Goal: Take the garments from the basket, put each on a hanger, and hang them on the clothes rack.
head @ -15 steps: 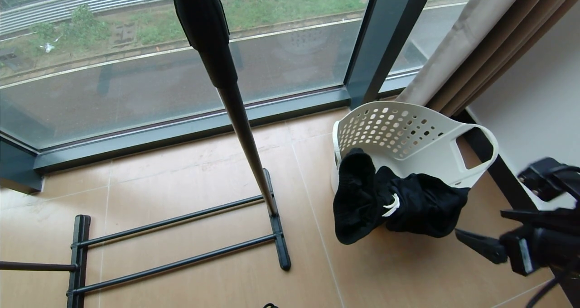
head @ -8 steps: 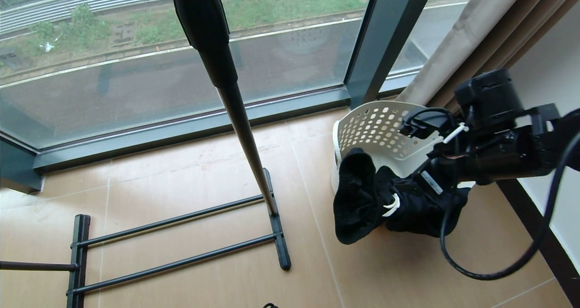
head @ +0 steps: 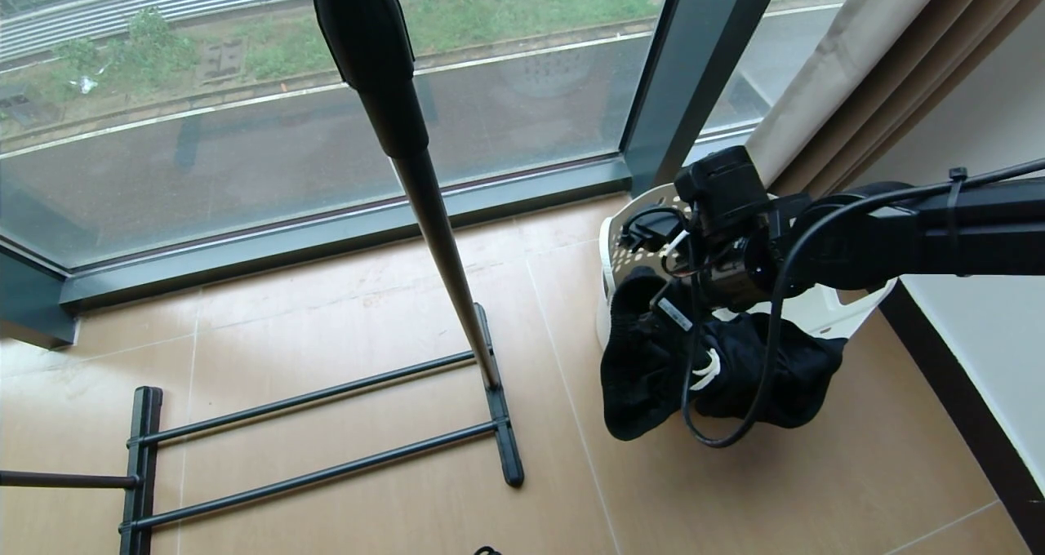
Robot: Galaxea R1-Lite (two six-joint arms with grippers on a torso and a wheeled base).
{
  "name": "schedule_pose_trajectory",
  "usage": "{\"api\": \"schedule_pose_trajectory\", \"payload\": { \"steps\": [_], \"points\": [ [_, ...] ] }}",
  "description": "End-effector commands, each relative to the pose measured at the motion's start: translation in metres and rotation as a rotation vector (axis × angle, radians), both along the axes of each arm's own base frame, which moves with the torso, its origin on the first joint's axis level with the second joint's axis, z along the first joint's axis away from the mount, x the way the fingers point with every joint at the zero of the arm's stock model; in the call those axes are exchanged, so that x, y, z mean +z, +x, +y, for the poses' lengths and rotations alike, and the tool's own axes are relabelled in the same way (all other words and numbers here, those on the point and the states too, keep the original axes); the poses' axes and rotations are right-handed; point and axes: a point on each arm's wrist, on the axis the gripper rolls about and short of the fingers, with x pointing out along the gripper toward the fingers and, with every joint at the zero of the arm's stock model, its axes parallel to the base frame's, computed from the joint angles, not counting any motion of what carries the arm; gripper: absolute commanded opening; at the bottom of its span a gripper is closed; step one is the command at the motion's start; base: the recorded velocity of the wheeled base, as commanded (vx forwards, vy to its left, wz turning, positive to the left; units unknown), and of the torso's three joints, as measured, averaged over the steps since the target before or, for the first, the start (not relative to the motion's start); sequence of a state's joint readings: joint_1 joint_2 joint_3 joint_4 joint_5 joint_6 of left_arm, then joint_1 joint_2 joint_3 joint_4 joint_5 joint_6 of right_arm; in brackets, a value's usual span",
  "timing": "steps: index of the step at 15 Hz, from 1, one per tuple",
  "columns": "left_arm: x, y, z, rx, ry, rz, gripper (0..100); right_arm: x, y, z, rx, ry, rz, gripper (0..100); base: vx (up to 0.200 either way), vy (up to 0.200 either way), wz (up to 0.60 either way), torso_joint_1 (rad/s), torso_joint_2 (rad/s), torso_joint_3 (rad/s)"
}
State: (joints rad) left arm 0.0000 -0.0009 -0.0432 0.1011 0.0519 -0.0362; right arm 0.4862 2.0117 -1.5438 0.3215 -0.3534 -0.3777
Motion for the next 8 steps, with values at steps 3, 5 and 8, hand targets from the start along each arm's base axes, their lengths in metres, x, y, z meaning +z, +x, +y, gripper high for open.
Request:
{"api": "schedule_pose_trajectory", "payload": {
  "steps": [3,5,8],
  "points": [
    [0.0,0.0,0.0,0.0,-0.001,0.001,100,-0.012,0.015,0.004,-0.009,-0.004,0.008,100,0.0,0.0,0.0,0.0,0.0,0.0],
    [0.0,0.0,0.0,0.0,-0.001,0.001,100,-0.007,0.022,0.0,-0.029,0.008,-0.012,100,0.0,0.0,0.0,0.0,0.0,0.0],
    [0.0,0.0,0.0,0.0,-0.001,0.0,100,-0.005,0.035,-0.004,-0.05,0.019,-0.035,100,0.0,0.0,0.0,0.0,0.0,0.0]
  ]
}}
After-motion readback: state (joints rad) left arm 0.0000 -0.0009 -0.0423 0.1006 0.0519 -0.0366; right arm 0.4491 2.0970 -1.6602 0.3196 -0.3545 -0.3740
